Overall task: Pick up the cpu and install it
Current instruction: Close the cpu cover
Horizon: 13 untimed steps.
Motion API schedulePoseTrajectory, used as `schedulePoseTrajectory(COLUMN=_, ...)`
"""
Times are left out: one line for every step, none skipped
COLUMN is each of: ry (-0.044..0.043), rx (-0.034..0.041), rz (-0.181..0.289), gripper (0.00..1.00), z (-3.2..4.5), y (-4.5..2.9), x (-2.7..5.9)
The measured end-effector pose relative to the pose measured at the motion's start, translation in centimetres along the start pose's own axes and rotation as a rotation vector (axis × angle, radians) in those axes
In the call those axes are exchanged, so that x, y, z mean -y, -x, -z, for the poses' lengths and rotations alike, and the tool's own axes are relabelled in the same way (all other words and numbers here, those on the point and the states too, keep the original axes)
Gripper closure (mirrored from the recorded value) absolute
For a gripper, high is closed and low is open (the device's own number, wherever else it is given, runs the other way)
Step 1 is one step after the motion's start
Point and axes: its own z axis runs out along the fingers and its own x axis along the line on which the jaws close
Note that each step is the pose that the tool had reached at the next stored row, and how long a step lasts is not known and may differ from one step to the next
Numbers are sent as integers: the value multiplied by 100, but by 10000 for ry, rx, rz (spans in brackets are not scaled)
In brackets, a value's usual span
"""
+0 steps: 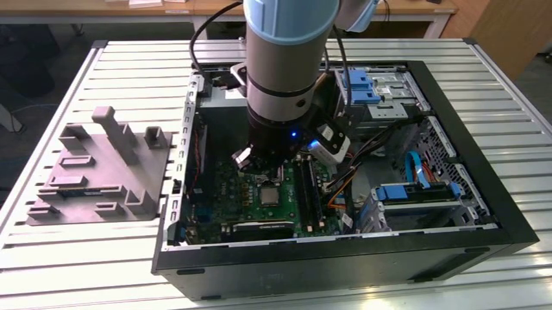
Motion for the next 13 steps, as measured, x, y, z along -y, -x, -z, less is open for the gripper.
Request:
schedulePoseTrajectory(ry=1, rx=-12, rz=156, gripper=89, z=-3, y=0, x=0)
schedulePoseTrajectory(ry=1, rx=-27, rz=334, gripper=89, z=-5, y=0, x=0)
schedulePoseTrajectory(ry=-1, rx=-45, rz=526, gripper=89, z=-6, y=0, x=1)
schedulePoseTrajectory(ry=-1, rx=-60, rz=703, gripper=89, z=-8, y=0, x=1)
schedulePoseTrajectory(ry=-1, rx=-76, rz=884, gripper=89, z=-11, y=0, x=1)
schedulePoseTrajectory(ry=-1, rx=-91, rz=1062, gripper=89, z=-13, y=0, x=1)
schedulePoseTrajectory(ry=-2, rx=-107, rz=1241, gripper=89, z=-15, y=0, x=2)
schedulePoseTrajectory(ry=-1, rx=-122, rz=1420, gripper=89, z=-17, y=0, x=2)
schedulePoseTrajectory(ry=-2, rx=-137, rz=1586, gripper=89, z=-18, y=0, x=2)
schedulePoseTrajectory(ry=-3, rx=-144, rz=1668, gripper=89, z=-18, y=-1, x=2)
schedulePoseTrajectory(ry=-3, rx=-146, rz=1680, gripper=89, z=-18, y=-1, x=2)
schedulePoseTrajectory(ry=-2, rx=-145, rz=1681, gripper=89, z=-19, y=-1, x=2)
schedulePoseTrajectory(ry=-1, rx=-144, rz=1682, gripper=89, z=-19, y=0, x=2)
